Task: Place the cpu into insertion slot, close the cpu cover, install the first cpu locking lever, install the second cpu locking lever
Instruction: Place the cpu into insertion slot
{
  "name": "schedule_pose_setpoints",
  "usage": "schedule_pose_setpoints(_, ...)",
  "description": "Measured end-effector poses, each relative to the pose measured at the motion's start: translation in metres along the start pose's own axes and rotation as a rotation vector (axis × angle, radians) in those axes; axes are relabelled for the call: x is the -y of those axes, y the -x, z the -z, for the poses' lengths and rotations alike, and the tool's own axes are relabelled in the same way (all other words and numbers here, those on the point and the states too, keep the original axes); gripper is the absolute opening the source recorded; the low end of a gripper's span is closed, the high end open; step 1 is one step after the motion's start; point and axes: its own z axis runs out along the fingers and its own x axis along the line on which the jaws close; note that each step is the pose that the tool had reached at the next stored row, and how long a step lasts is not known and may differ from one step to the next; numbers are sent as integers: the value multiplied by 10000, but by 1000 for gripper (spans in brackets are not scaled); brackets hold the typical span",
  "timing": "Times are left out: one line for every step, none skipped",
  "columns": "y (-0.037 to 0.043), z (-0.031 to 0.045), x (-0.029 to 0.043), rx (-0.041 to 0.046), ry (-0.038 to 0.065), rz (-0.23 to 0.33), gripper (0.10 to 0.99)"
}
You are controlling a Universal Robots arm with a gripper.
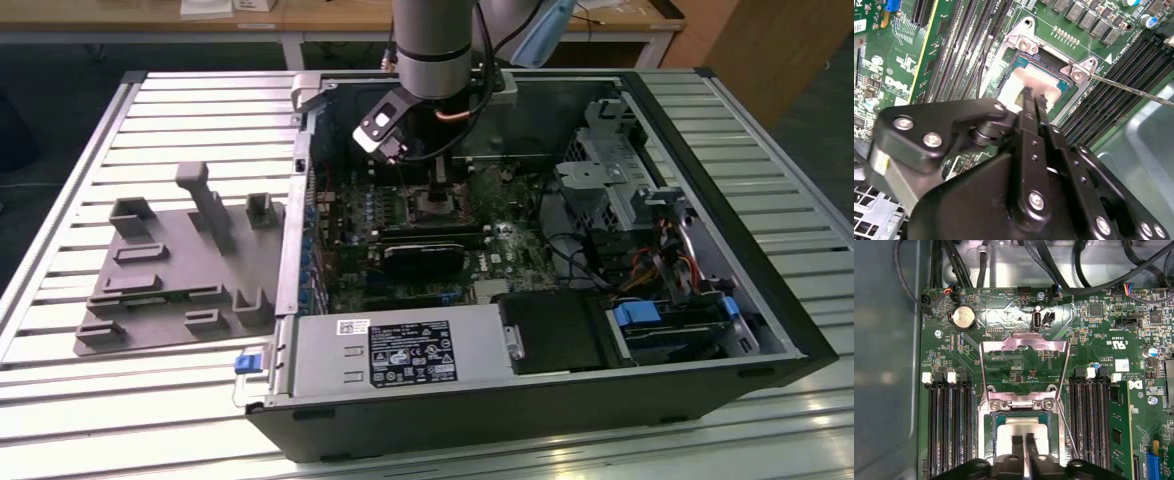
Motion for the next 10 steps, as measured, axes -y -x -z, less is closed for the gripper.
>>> schedule_pose_setpoints(0, 0, 0, 0, 0, 0, 125)
schedule_pose_setpoints(0, 1, 0, -1, 0, 0, 125)
schedule_pose_setpoints(0, 1, 0, -1, 0, 0, 102)
schedule_pose_setpoints(0, 2, 0, 0, 0, 0, 102)
schedule_pose_setpoints(0, 2, 0, 0, 0, 0, 102)
schedule_pose_setpoints(0, 2, 0, 0, 0, 0, 102)
schedule_pose_setpoints(0, 3, 0, -1, 0, 0, 102)
schedule_pose_setpoints(0, 2, 0, 0, 0, 0, 102)
schedule_pose_setpoints(0, -5, 0, 1, -1, 0, 102)
schedule_pose_setpoints(0, -17, 2, 2, -1, 0, 102)
